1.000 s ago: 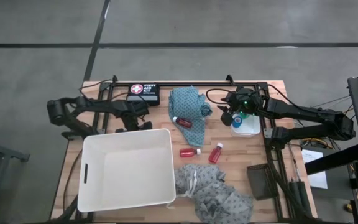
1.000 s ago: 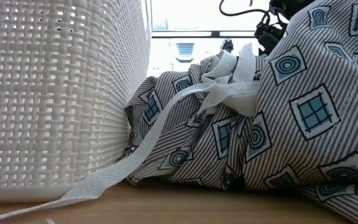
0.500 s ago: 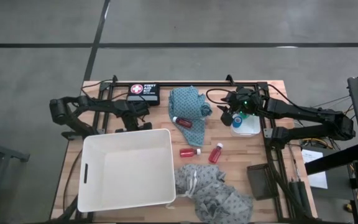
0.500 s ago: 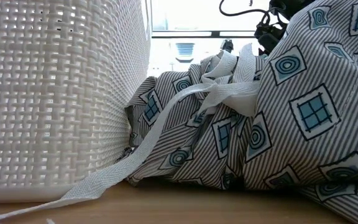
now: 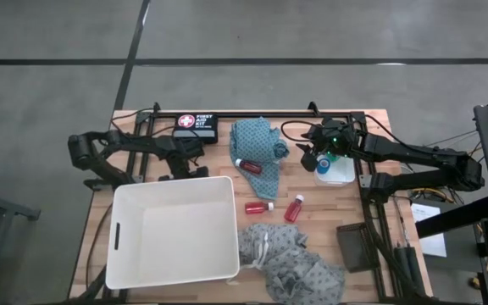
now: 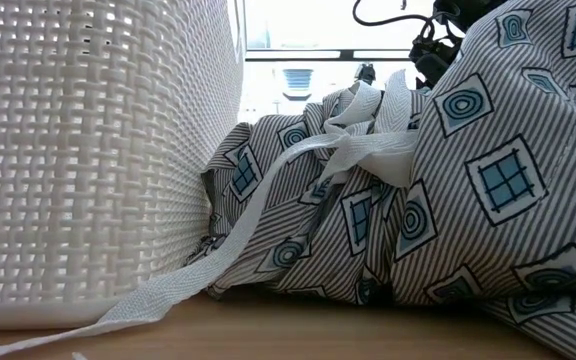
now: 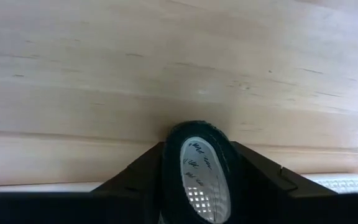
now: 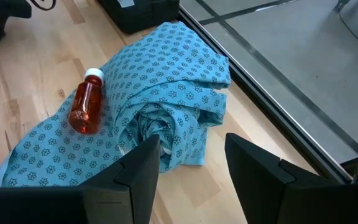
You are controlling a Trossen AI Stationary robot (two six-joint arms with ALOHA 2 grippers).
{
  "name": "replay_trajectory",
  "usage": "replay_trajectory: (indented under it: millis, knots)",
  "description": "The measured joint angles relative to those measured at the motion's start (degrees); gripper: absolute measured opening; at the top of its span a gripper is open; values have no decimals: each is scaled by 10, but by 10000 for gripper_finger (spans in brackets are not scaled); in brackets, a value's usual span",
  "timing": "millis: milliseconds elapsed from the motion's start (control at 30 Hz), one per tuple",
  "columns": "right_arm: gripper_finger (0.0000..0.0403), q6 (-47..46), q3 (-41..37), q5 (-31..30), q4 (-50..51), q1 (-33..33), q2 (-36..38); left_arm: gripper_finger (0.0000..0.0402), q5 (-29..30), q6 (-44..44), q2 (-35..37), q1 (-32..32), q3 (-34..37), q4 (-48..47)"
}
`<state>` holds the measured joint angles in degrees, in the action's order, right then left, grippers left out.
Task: Pick & Place Medicine items
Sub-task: Put the green bandage into the small white bin
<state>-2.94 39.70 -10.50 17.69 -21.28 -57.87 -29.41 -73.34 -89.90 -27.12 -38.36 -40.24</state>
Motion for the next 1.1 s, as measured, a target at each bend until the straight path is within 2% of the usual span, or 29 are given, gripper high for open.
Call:
replay_trajectory:
  millis: [233, 367, 567, 733, 833, 1100]
  knots:
    - [176, 0, 0, 0, 0, 0, 0, 165, 21, 16, 25, -11, -41, -54]
    - [180, 0, 0, 0, 0, 0, 0, 165, 84, 20, 58, -12, -76, -100]
    - [180, 0, 0, 0, 0, 0, 0, 165, 209, 37, 121, -13, -136, -136]
    - [178, 0, 0, 0, 0, 0, 0, 165, 297, 63, 167, -13, -175, -130]
    - [176, 0, 0, 0, 0, 0, 0, 165, 331, 99, 186, -11, -191, -108]
    - [180, 0, 0, 0, 0, 0, 0, 165, 360, 201, 204, -4, -195, 4]
